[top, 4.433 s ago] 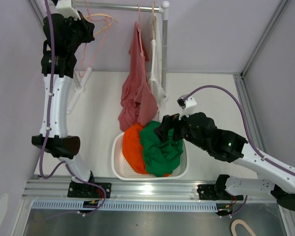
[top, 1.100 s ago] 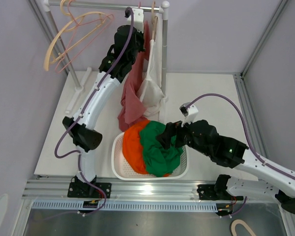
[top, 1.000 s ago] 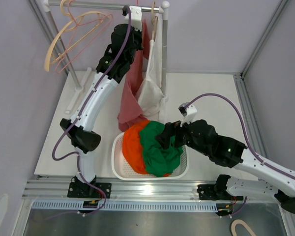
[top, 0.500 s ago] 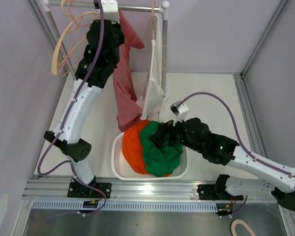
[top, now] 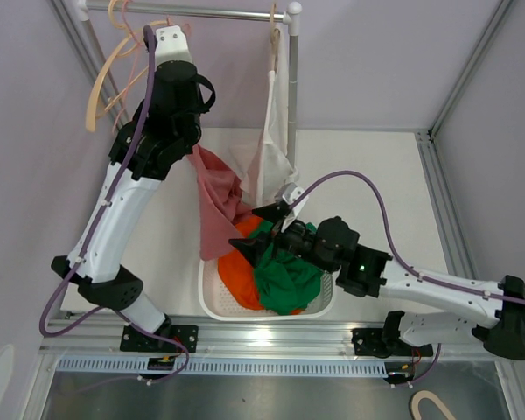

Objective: Remove the t-shirt from the hanger

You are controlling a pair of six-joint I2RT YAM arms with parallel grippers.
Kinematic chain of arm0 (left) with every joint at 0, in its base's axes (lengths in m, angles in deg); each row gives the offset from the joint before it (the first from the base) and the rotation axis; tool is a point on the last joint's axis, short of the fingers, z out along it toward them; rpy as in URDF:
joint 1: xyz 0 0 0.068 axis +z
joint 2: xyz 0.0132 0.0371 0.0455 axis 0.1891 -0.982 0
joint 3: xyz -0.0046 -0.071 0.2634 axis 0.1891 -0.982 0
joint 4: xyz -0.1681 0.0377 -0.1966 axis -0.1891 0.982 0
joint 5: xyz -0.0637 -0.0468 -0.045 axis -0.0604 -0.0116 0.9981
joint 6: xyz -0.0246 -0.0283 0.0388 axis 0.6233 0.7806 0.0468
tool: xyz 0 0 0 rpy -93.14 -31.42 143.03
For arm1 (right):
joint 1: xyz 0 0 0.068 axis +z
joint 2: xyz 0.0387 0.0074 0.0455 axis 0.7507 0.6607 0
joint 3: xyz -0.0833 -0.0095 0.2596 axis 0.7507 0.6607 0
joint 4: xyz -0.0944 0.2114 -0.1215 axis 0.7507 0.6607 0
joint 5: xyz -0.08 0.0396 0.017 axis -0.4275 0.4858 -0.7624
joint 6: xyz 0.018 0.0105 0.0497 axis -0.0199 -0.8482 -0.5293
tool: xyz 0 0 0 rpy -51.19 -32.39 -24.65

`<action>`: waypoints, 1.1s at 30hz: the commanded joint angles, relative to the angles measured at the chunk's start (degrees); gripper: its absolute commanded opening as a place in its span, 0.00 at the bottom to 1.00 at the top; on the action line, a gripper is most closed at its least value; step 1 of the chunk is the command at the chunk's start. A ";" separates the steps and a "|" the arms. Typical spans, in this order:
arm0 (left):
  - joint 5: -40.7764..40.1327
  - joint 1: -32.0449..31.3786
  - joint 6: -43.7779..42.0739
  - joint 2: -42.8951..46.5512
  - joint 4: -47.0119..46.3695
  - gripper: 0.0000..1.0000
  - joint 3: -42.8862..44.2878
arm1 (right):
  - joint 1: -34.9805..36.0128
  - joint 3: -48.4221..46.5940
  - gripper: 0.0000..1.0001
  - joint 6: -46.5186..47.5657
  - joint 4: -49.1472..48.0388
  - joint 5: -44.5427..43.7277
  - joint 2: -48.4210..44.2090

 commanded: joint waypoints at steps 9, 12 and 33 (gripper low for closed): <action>-1.07 -2.52 5.73 3.94 3.43 0.01 -2.76 | 1.55 -13.86 0.83 2.76 -11.16 6.67 17.94; -0.81 -2.61 5.82 4.03 2.91 0.01 -3.20 | 1.73 -15.27 0.40 2.85 -10.89 5.97 19.55; -1.07 2.57 -9.91 -13.38 -12.75 0.01 16.21 | 15.00 5.37 0.00 -12.17 3.62 -6.78 -1.47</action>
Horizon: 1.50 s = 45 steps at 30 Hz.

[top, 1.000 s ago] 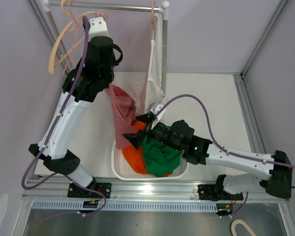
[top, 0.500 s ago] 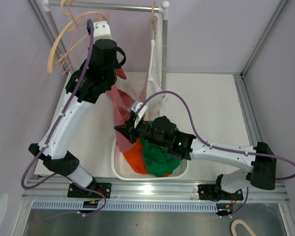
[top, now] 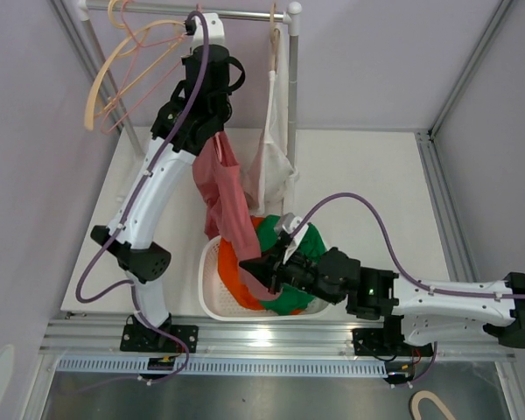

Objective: Remove the t-shirt from the hanger

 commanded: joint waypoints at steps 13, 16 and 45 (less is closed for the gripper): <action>22.82 -1.77 17.65 28.48 20.68 0.01 -10.63 | -16.39 -17.51 0.00 2.81 0.79 8.27 19.81; 26.08 -2.65 19.14 35.35 23.95 0.01 -19.83 | -20.17 -24.37 0.00 4.48 1.67 10.73 22.90; 7.10 -1.16 17.39 53.84 18.68 0.01 -47.11 | -17.38 -72.80 0.00 26.72 -10.82 9.07 25.63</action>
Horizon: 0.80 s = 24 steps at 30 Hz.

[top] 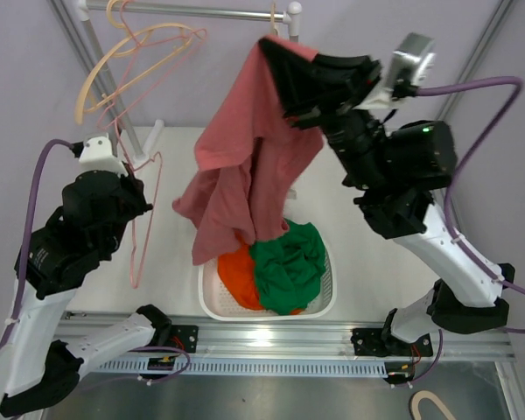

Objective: Remove the t-shirt from the hanger

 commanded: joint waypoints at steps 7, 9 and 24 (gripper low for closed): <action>0.27 3.77 -2.94 -2.00 -7.43 0.01 -0.83 | 0.02 0.56 0.00 2.73 1.23 -2.84 -5.06; 0.71 4.65 -3.56 -2.53 -8.75 0.01 -0.56 | -0.15 13.46 0.00 1.06 -0.26 -6.43 -9.87; 13.45 14.15 -9.88 -14.82 -21.49 0.01 10.67 | -0.25 70.64 0.00 -37.97 24.12 4.53 -27.40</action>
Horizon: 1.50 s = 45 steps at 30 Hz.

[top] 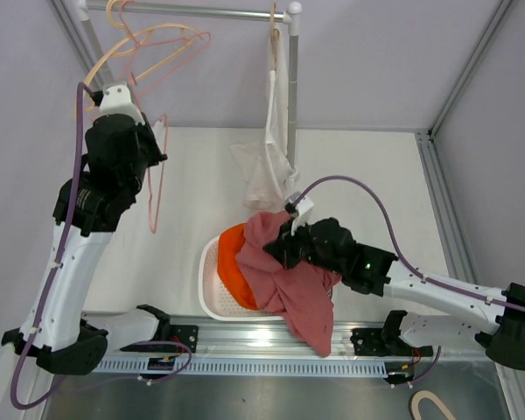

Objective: Remove the t-shirt from the hanger

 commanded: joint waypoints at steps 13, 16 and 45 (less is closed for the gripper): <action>9.02 2.04 -8.89 -17.16 -13.22 0.01 17.44 | 0.30 -4.75 0.01 -10.87 24.26 14.62 20.93; 11.12 3.09 -9.59 -19.18 -13.58 0.01 19.36 | -0.76 -5.45 0.00 -9.12 25.05 16.46 25.93; 27.83 12.24 -12.50 -36.67 -18.77 0.01 36.76 | -2.52 -26.90 0.59 -2.08 40.61 -0.67 1.71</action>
